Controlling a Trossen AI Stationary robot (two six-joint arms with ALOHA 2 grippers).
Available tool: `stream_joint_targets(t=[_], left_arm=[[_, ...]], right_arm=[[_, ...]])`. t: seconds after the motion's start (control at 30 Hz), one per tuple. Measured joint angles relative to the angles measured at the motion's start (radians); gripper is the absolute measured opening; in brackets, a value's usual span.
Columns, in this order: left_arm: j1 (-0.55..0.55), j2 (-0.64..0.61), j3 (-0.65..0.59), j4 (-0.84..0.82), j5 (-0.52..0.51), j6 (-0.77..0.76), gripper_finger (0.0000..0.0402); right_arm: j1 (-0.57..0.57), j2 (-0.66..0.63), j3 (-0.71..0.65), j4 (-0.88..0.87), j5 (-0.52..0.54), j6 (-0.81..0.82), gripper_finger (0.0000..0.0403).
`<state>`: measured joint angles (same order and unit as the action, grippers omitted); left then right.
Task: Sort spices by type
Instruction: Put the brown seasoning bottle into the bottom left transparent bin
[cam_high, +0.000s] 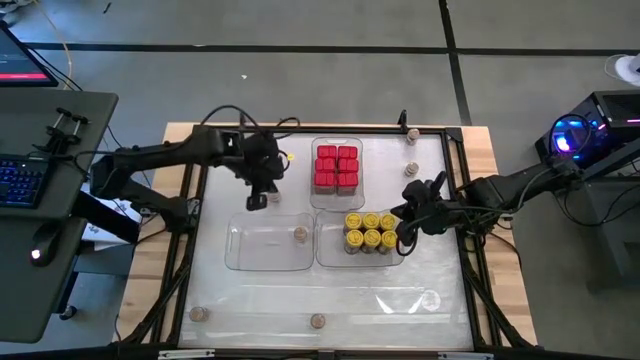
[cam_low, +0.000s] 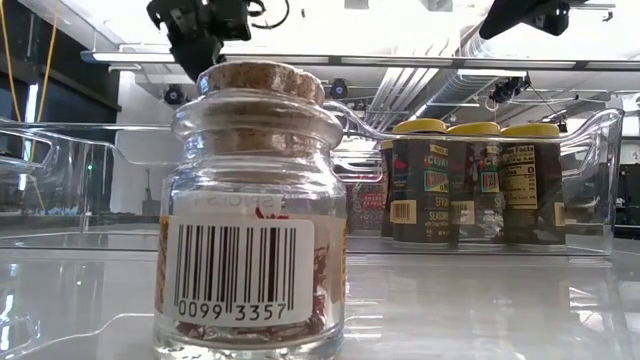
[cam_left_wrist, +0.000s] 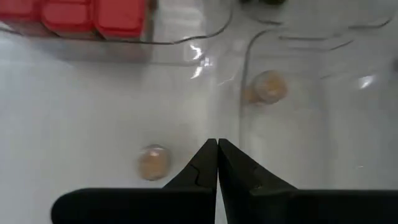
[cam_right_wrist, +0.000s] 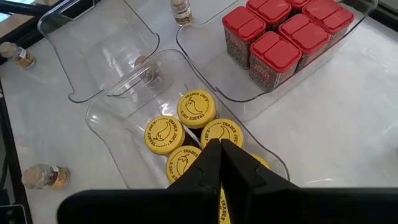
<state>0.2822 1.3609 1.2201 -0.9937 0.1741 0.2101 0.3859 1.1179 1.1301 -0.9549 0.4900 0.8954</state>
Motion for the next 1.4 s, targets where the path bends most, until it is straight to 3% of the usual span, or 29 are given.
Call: stream_joint_targets(t=[0.17,0.37,0.63,0.8,0.87,0.93,1.07,1.27,1.4], left_arm=[[0.008,0.016,0.000,-0.016,-0.106,0.113,0.0029],[-0.013,0.058,0.000,-0.066,-0.127,0.160,0.0129],[-0.045,0.168,0.000,-0.072,-0.205,0.079,0.0250],[-0.053,0.246,0.000,-0.069,-0.423,0.065,0.0283],[-0.044,0.269,0.000,-0.058,-0.464,0.082,0.0285],[-0.030,0.277,0.000,-0.038,-0.414,0.091,0.0286],[0.011,0.277,0.000,0.002,-0.166,0.122,0.0285],[0.074,0.276,-0.006,0.020,-0.150,0.132,0.0285],[0.098,0.261,-0.077,0.030,-0.110,0.122,0.0285]], right_arm=[[0.000,0.000,0.000,0.000,-0.016,0.004,0.0000],[0.000,0.000,0.000,-0.001,-0.020,-0.005,0.0000],[0.000,0.000,0.000,-0.004,-0.020,-0.006,0.0000],[0.000,0.000,0.000,-0.005,-0.020,-0.014,0.0000],[0.000,0.000,0.000,-0.005,-0.021,-0.014,0.0000],[0.000,0.000,0.000,-0.005,-0.021,-0.018,0.0000],[0.000,0.000,0.000,-0.005,-0.022,-0.021,0.0000],[0.000,0.000,0.000,-0.006,-0.026,-0.033,0.0000],[0.000,0.000,0.000,-0.006,-0.028,-0.035,0.0000]])
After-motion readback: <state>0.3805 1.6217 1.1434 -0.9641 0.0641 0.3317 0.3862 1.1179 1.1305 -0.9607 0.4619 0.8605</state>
